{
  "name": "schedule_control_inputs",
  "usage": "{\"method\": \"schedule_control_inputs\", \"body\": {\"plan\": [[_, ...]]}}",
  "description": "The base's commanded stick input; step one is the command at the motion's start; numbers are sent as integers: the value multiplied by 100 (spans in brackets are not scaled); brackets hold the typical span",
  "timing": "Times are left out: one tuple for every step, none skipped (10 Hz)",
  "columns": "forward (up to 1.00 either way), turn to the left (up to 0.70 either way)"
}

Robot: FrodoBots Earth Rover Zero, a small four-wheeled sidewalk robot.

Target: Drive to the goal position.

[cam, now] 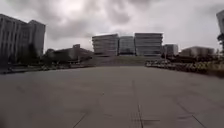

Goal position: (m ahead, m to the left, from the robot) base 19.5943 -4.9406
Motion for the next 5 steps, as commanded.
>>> {"method": "schedule_control_inputs", "body": {"plan": [[70,1],[70,0],[70,0],[70,0],[70,-10]]}}
